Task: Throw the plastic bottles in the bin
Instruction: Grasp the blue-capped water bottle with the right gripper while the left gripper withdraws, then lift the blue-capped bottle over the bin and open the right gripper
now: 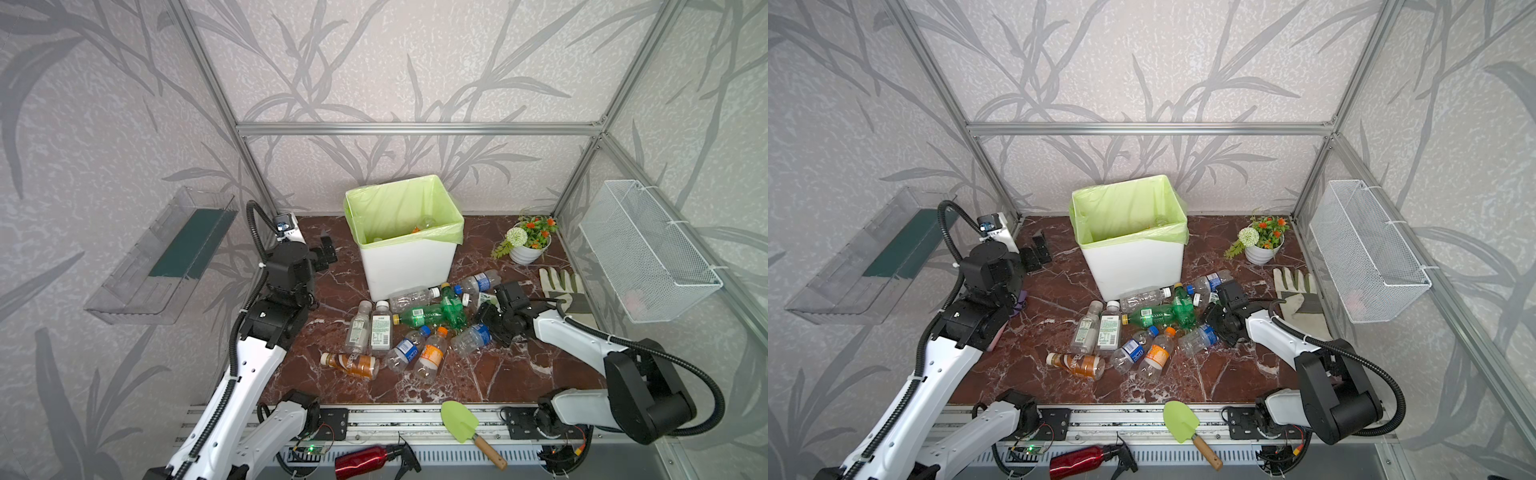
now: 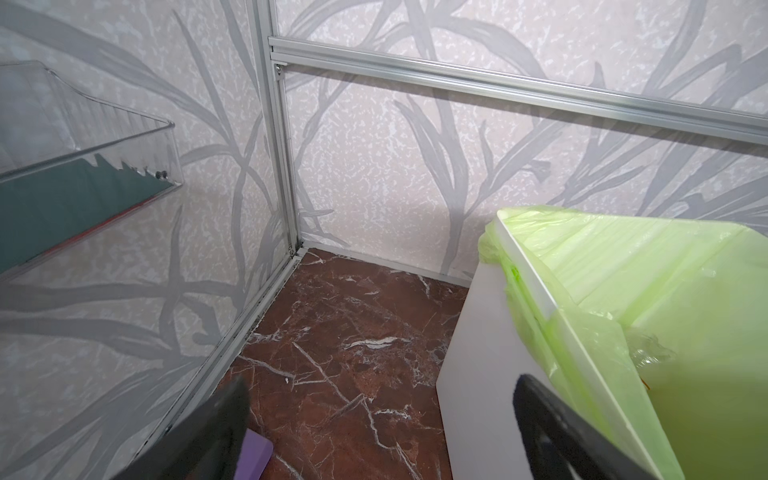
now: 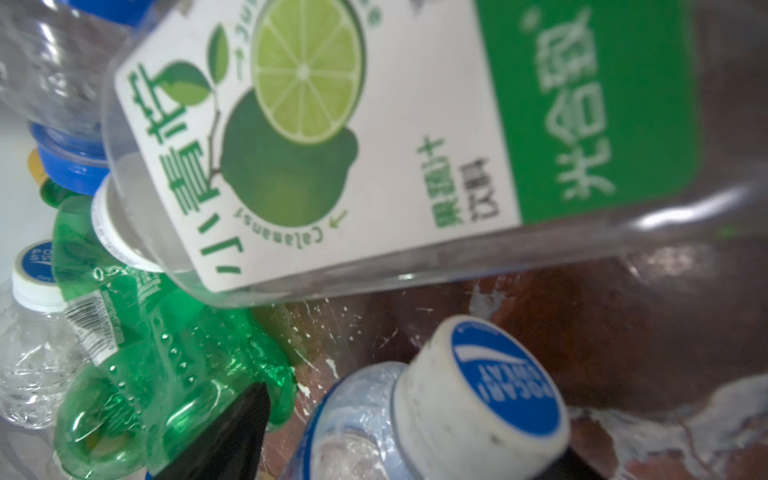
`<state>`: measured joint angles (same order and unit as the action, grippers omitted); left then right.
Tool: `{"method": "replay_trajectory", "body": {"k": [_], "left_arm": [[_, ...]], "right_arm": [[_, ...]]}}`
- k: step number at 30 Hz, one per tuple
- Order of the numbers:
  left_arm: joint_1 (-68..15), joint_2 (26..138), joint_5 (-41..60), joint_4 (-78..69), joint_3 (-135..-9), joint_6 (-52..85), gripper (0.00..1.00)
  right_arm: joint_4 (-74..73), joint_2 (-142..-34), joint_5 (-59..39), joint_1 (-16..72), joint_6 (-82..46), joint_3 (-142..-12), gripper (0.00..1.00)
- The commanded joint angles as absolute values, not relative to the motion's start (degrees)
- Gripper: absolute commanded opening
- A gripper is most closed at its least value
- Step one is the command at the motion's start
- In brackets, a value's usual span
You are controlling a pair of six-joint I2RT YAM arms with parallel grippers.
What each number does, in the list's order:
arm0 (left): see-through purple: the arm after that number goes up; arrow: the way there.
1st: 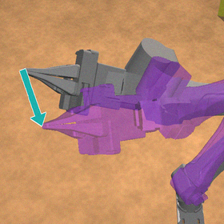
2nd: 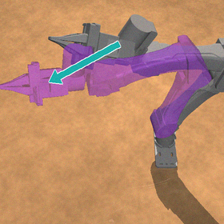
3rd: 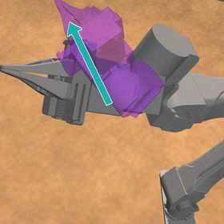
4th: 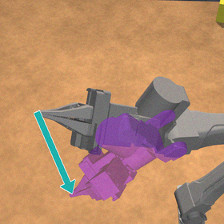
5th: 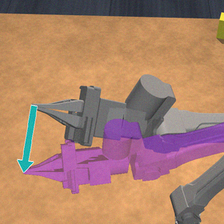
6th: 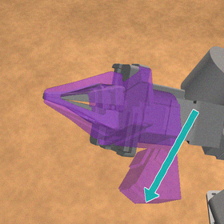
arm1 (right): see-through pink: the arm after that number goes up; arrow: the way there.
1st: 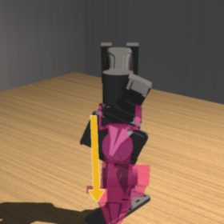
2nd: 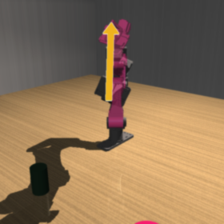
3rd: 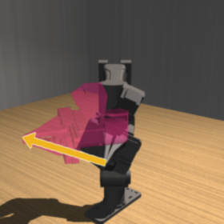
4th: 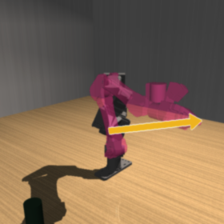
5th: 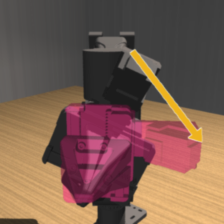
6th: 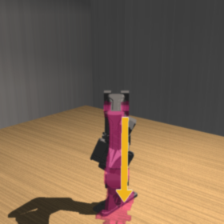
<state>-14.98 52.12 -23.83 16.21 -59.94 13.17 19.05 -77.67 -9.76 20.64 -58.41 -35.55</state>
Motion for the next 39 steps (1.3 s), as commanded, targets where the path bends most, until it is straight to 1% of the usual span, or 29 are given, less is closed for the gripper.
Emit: {"method": "replay_trajectory", "body": {"k": [1,5,9,14,16,22,27,32,34,39], "left_arm": [[-14.59,51.58,-23.30,16.61,-60.89,13.89,0.99],[-14.51,51.16,-23.54,16.63,-60.56,13.89,0.99],[-14.48,51.06,-23.56,16.61,-60.25,14.15,0.99],[-14.19,51.32,-24.35,16.52,-60.03,14.43,0.99],[-14.10,51.68,-24.34,16.58,-59.86,14.46,0.99],[-13.56,51.53,-24.61,16.70,-58.81,15.29,0.99],[-12.94,51.33,-25.13,16.86,-57.79,15.64,0.99],[-11.85,51.85,-26.52,16.89,-55.63,16.82,0.99],[-11.11,52.11,-26.92,17.60,-54.41,17.63,0.99],[-8.64,52.79,-26.08,18.63,-50.37,19.66,0.99]], "right_arm": [[20.59,-79.97,-10.37,21.43,-57.66,-34.87,0.81],[21.26,-79.33,-9.18,21.56,-57.39,-34.43,0.81],[20.87,-78.43,-8.58,21.53,-57.32,-34.23,0.78],[21.00,-76.70,-6.91,21.53,-57.03,-34.54,0.64],[21.09,-76.31,-6.98,21.53,-56.70,-34.78,0.61],[21.78,-74.05,-7.41,21.53,-57.21,-34.76,0.58],[24.35,-67.33,-4.93,21.53,-55.17,-36.97,0.56],[26.15,-57.71,3.42,21.36,-48.92,-41.75,0.56],[26.92,-53.97,5.25,20.49,-44.70,-45.10,0.56],[30.78,-49.62,8.22,15.85,-29.42,-60.34,0.58]]}}
